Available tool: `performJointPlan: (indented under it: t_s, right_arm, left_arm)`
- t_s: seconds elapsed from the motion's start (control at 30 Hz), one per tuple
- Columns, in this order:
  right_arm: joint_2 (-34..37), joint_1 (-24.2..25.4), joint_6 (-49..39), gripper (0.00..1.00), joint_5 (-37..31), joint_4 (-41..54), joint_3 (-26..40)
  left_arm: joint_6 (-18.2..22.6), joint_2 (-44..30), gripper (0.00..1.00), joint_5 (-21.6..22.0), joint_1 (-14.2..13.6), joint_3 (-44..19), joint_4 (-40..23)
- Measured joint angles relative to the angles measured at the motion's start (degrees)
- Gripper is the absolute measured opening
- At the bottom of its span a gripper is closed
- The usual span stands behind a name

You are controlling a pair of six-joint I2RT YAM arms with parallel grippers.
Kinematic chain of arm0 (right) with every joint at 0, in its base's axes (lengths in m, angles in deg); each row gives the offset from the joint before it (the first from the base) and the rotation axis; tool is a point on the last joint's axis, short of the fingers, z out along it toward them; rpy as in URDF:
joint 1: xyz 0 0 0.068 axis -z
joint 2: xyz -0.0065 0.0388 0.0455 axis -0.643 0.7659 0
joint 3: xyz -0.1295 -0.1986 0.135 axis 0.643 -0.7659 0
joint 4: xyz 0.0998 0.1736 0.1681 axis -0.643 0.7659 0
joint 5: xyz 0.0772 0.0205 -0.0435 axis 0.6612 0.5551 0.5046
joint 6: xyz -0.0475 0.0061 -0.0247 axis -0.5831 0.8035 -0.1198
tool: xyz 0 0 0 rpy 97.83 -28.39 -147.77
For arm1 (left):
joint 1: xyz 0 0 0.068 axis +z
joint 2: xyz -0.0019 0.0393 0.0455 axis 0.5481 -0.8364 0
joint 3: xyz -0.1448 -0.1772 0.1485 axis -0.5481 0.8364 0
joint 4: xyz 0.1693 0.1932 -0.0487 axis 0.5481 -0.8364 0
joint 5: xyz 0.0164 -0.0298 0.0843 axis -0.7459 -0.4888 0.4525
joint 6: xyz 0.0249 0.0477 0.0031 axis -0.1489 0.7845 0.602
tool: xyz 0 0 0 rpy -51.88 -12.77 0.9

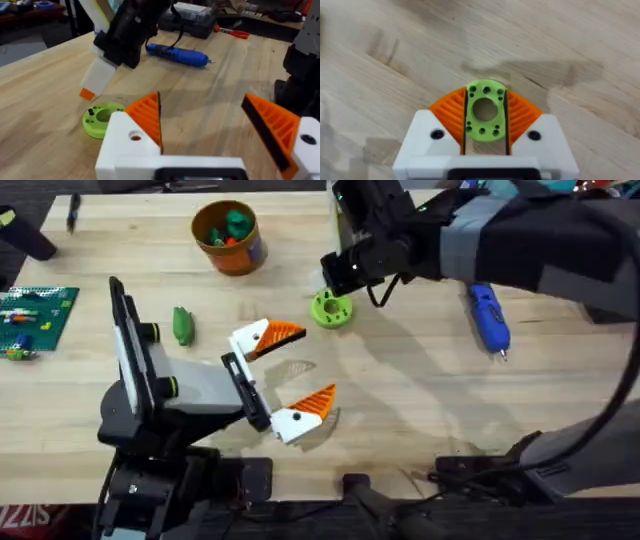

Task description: Pick up the gripper from the table and insert it into the empty holder that is missing its gripper. Then pick up a screw, insert it into the mounting hole, and use the screwdriver to tighten it. Finally, clean up the table by picking up the vegetable and placing it into the bucket.

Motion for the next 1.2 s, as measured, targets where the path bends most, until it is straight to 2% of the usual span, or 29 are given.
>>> performJointPlan:
  t_s: [0.8,1.2]
  right_arm:
    - [6.8,-2.0,0.0,0.388,0.0,-2.6,0.0]
    - [6.8,-2.0,-0.2,0.399,0.0,-4.6,0.0]
  left_arm:
    - [0.0,0.0,0.986,0.0,0.0,0.0,0.0]
    - [0.0,0.0,0.986,0.0,0.0,0.0,0.0]
